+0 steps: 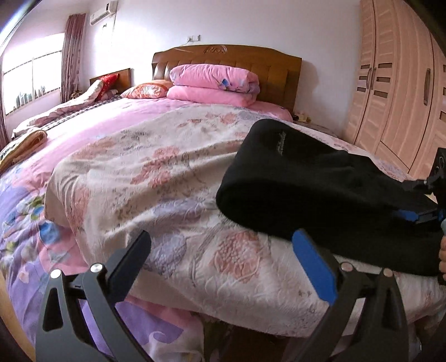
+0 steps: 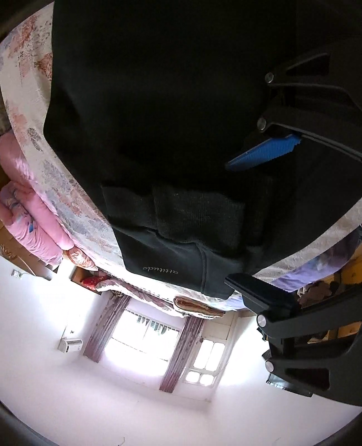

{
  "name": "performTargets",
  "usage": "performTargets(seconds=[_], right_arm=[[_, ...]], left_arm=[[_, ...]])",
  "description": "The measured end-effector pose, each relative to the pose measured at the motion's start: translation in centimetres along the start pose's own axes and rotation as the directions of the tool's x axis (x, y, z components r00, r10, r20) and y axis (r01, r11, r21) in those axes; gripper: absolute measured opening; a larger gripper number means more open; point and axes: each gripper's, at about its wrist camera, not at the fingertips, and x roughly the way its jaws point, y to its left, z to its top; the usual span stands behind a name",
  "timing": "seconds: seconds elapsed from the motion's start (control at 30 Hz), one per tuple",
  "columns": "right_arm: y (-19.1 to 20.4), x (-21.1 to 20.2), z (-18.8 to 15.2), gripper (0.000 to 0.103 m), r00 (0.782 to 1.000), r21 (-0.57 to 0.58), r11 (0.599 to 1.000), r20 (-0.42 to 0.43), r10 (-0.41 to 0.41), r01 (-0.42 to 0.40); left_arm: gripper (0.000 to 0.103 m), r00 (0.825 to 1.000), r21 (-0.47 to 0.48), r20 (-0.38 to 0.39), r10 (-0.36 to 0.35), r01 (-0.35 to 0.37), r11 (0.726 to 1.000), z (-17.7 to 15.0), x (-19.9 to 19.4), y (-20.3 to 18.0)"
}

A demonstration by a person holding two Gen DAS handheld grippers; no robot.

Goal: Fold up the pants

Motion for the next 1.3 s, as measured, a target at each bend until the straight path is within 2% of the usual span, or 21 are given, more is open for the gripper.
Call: performTargets(seconds=[0.13, 0.2, 0.27, 0.3, 0.33, 0.4, 0.53, 0.6, 0.67, 0.77, 0.87, 1.03, 1.13, 1.2, 1.23, 1.3], right_arm=[[0.4, 1.0, 1.1, 0.074, 0.999, -0.003, 0.999, 0.006, 0.051, -0.051], [0.8, 1.4, 1.6, 0.064, 0.999, -0.020, 0.999, 0.020, 0.037, -0.036], [0.7, 1.9, 1.5, 0.039, 1.000, -0.034, 0.999, 0.020, -0.001, 0.002], [0.6, 2.1, 1.2, 0.030, 0.999, -0.040, 0.999, 0.020, -0.028, 0.029], [0.6, 1.9, 1.1, 0.010, 0.999, -0.042, 0.998, 0.032, -0.039, 0.041], [1.5, 1.2, 0.9, 0.010, 0.997, -0.079, 0.996, 0.072, -0.022, 0.028], [5.6, -0.4, 0.1, 0.009, 0.989, -0.228, 0.969, 0.132, -0.065, 0.094], [6.4, -1.1, -0.4, 0.009, 0.986, -0.246, 0.963, 0.153, -0.071, 0.107], [5.9, -1.8, -1.4, 0.009, 0.987, -0.242, 0.965, 0.146, -0.066, 0.101], [2.9, -0.8, -2.1, 0.009, 0.985, -0.194, 0.968, 0.106, -0.139, 0.158], [-0.1, 0.3, -2.0, 0.008, 0.993, -0.104, 0.989, 0.064, -0.099, 0.106], [2.1, -0.9, -2.1, 0.008, 0.988, -0.167, 0.977, 0.103, -0.115, 0.131], [1.1, -0.5, -2.6, 0.008, 0.987, -0.151, 0.977, 0.089, -0.136, 0.148], [-0.6, 0.0, -2.8, 0.006, 0.990, -0.078, 0.989, 0.077, -0.119, 0.125], [-1.1, -0.1, -2.6, 0.010, 0.994, -0.055, 0.995, 0.077, -0.083, 0.088], [-0.9, -0.5, -2.3, 0.024, 0.994, -0.060, 0.994, 0.075, -0.083, 0.088]], left_arm=[[0.102, 1.000, -0.021, 0.001, -0.010, 0.010, 1.000, 0.0, -0.2, -0.1], [0.102, 1.000, -0.019, 0.013, -0.013, 0.014, 1.000, 0.1, -0.7, -0.2], [0.102, 1.000, -0.013, 0.021, -0.010, 0.010, 1.000, 0.1, -1.1, -0.4], [0.102, 1.000, -0.011, 0.024, -0.006, 0.007, 1.000, 0.2, -1.2, -0.3], [0.102, 1.000, -0.011, 0.023, -0.005, 0.005, 1.000, 0.3, -1.2, -0.2], [0.102, 1.000, -0.016, 0.022, 0.002, -0.001, 1.000, 0.4, -1.1, 0.0], [0.102, 1.000, -0.039, 0.023, 0.005, -0.005, 0.999, 0.5, -1.1, 0.1], [0.102, 1.000, -0.043, 0.028, 0.009, -0.008, 0.999, 0.5, -1.3, 0.1], [0.102, 0.999, -0.043, 0.032, 0.008, -0.007, 0.999, 0.5, -1.5, 0.0], [0.102, 1.000, -0.035, 0.030, 0.002, -0.001, 0.999, 0.6, -1.4, -0.2], [0.102, 0.999, 0.004, 0.032, 0.019, -0.019, 1.000, 1.0, -1.0, -0.9], [0.102, 0.996, 0.075, 0.032, 0.079, -0.081, 0.994, 2.3, 0.0, -1.5], [0.102, 0.992, 0.095, -0.022, 0.122, -0.119, 0.988, 2.7, 2.0, -1.3], [0.102, 0.985, 0.108, -0.076, 0.152, -0.144, 0.984, 2.6, 3.4, -1.2], [0.102, 0.984, 0.111, -0.098, 0.146, -0.135, 0.985, 2.5, 3.8, -1.1], [0.102, 0.985, 0.101, -0.111, 0.130, -0.119, 0.988, 2.3, 4.1, -0.9]])
